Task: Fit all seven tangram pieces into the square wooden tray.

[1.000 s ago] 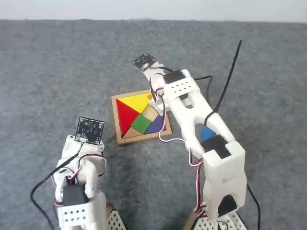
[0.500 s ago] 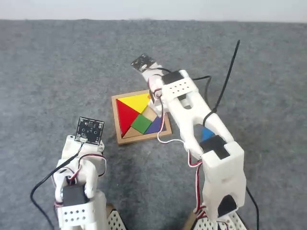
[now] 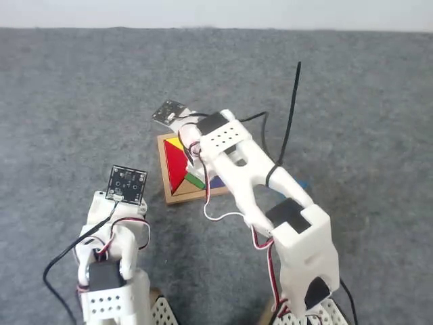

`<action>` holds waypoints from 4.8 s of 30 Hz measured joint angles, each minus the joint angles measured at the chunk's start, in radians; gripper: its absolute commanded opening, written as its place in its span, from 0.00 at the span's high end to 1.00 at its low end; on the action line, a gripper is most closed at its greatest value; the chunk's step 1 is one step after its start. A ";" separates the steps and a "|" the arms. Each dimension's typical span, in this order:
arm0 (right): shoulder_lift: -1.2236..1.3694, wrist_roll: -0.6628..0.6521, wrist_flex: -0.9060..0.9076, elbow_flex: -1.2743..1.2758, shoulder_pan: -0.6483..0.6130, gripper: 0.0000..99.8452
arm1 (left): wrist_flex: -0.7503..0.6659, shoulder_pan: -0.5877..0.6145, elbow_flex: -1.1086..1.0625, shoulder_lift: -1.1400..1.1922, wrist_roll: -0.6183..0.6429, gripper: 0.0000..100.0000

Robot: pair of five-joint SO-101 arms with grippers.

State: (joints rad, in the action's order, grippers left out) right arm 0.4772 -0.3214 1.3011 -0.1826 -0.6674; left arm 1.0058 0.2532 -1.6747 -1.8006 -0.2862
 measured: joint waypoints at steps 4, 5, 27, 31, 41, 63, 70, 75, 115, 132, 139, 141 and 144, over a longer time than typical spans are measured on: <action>-0.035 0.000 0.021 0.000 0.061 0.81 | 0.000 0.000 0.000 0.000 0.000 0.99; -0.061 0.000 0.031 0.000 0.078 0.81 | 0.000 0.000 0.000 0.000 0.000 0.99; -0.034 0.000 -0.284 0.057 0.017 0.96 | 0.000 0.046 0.000 0.000 0.000 0.99; -0.028 0.000 -0.319 0.057 0.014 0.96 | 0.000 0.046 0.000 0.000 0.000 0.99; -0.021 0.000 -0.321 0.078 0.097 0.96 | 0.000 0.046 0.000 0.000 0.000 0.99; 0.002 0.000 -0.351 0.080 -0.043 0.96 | 0.000 0.046 0.000 0.000 0.000 0.99; 0.015 0.000 -0.370 0.068 0.020 0.96 | 0.000 0.046 0.000 0.000 0.000 0.99; 0.020 0.000 -0.356 0.069 0.083 0.96 | 0.000 0.046 0.000 0.000 0.000 0.99; -1.073 -0.244 -0.502 1.274 0.410 0.87 | 0.000 0.052 0.000 0.000 0.000 0.99; -1.086 -0.164 -0.540 1.292 0.405 0.83 | 0.000 0.051 0.000 0.000 0.000 0.99; -1.086 -0.163 -0.571 1.292 0.483 0.82 | 0.000 0.051 0.000 0.000 0.000 0.99; -1.086 -0.163 -0.575 1.292 0.499 0.82 | 0.000 0.051 0.000 0.000 0.000 0.99; -1.086 -0.150 -0.575 1.292 0.494 0.82 | 0.000 0.051 0.000 0.000 0.000 0.99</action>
State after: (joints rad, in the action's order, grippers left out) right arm -0.6091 -0.4718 0.7258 1.1093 -0.1734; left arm 1.0058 0.3038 -1.6747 -1.8006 -0.2862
